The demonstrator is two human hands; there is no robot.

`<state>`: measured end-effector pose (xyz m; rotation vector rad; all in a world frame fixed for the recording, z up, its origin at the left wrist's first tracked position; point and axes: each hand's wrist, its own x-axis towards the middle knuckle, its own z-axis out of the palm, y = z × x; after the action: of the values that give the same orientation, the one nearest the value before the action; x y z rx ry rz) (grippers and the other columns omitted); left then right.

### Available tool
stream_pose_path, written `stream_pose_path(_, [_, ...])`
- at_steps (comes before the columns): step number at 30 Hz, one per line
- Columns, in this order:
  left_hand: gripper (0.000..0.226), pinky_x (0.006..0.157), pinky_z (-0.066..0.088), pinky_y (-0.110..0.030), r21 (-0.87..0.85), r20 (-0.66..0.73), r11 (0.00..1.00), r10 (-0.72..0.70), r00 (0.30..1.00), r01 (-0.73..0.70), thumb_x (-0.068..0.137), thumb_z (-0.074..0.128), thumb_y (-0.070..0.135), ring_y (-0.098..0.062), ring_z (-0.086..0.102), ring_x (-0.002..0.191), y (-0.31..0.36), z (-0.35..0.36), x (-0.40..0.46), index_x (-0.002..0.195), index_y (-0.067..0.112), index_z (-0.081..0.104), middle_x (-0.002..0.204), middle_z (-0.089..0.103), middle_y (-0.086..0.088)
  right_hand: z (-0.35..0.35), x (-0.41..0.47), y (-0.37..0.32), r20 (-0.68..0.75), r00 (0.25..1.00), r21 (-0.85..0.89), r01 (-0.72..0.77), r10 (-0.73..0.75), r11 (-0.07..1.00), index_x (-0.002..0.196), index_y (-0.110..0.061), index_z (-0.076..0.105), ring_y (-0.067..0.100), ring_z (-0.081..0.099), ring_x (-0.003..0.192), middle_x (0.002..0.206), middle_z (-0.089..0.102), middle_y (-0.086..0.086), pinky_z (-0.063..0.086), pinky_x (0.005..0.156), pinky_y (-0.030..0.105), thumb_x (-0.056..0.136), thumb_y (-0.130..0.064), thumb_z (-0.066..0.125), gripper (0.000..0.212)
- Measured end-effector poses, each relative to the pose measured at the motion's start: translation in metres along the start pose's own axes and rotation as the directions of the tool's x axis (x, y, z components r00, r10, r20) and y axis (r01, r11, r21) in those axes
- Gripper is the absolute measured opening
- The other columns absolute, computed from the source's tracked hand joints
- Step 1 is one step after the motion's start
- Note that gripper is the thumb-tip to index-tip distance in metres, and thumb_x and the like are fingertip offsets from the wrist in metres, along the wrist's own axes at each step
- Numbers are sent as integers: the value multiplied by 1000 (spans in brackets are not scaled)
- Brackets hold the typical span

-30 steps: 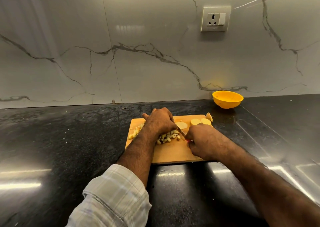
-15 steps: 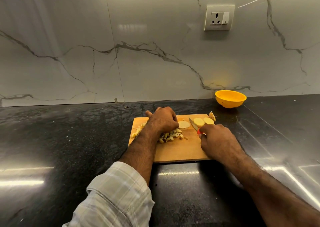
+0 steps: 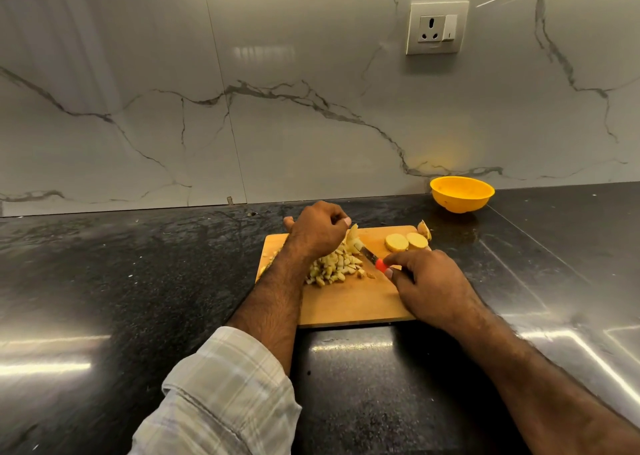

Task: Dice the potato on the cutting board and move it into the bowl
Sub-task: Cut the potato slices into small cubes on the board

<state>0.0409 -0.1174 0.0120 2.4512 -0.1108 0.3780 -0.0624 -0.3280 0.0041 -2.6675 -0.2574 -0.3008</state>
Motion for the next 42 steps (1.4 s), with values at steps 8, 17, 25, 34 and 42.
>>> stream_pose_path(8, [57,95,29,-48,-49,-213,997,49,976,-61,104,45,65,-7,56,73,-2,-1,3,74,22,65,67,60,10,-5,-5,3,-103,977,-146,173,-189,974,136,-36,68,12,64,89,106,74,-13,56,76,34,105,-42,53,35])
stream_pose_path(17, [30,103,31,-53,-111,-145,991,53,988,-70,89,69,63,-7,64,99,-6,-5,3,91,34,76,90,71,20,-4,-4,1,-108,980,-166,145,-164,975,132,-37,69,15,65,93,108,74,-12,60,79,40,105,-45,52,33])
stream_pose_path(25, [5,111,21,-56,-18,214,991,136,967,-135,86,75,54,-16,46,139,-6,-4,1,89,50,76,131,62,20,-3,1,3,-96,992,-159,67,-83,985,134,-34,68,18,65,99,115,75,-4,60,87,41,104,-45,56,34])
stream_pose_path(34, [7,118,14,-63,178,175,980,59,983,-90,96,73,41,-19,36,146,-7,-10,0,89,41,71,138,59,15,-9,1,12,-234,972,-71,11,-28,997,120,-28,77,15,64,84,100,77,-3,60,77,38,102,-35,64,24])
stream_pose_path(42, [9,119,12,-67,128,195,989,54,979,-80,94,69,32,-19,41,141,-12,-12,0,87,37,71,133,61,15,-6,1,14,-203,979,-137,-57,29,989,114,-28,76,14,62,80,89,71,-5,60,71,42,101,-38,59,24])
